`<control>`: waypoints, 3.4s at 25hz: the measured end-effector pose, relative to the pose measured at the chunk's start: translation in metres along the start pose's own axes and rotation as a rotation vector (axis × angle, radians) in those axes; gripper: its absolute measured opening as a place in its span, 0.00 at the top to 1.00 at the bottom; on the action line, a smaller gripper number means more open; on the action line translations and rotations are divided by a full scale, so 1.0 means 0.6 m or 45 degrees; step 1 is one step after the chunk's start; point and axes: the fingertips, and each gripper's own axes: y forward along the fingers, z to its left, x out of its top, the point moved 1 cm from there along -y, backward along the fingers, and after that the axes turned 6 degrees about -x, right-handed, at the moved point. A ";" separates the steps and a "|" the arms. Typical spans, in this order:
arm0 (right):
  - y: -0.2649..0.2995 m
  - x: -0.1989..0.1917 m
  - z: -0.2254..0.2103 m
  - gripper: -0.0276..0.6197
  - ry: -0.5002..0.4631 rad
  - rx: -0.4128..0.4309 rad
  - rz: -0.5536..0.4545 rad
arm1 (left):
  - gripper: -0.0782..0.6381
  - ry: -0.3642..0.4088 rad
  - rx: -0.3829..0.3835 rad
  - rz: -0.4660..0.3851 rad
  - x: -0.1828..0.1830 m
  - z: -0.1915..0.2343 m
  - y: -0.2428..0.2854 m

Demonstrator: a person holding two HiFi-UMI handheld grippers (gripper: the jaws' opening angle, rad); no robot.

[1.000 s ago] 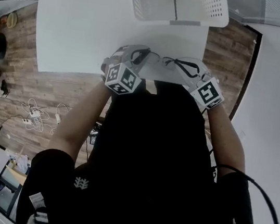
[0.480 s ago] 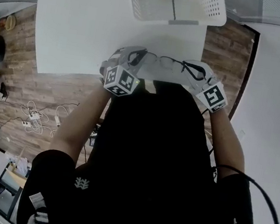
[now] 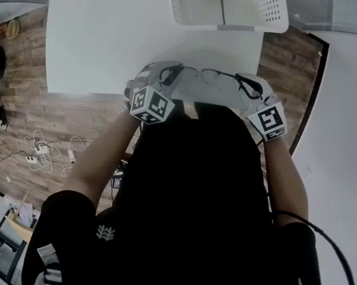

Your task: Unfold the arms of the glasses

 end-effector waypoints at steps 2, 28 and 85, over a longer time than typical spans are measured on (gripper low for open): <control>0.004 0.006 0.002 0.93 -0.003 -0.004 -0.005 | 0.85 -0.008 0.005 -0.014 -0.001 0.000 -0.004; -0.022 0.046 0.036 0.77 -0.025 0.141 -0.061 | 0.80 0.062 0.177 -0.220 0.112 0.019 -0.126; -0.133 -0.081 -0.009 0.75 0.334 -0.209 -0.002 | 0.78 0.208 -0.502 0.038 0.074 -0.081 0.114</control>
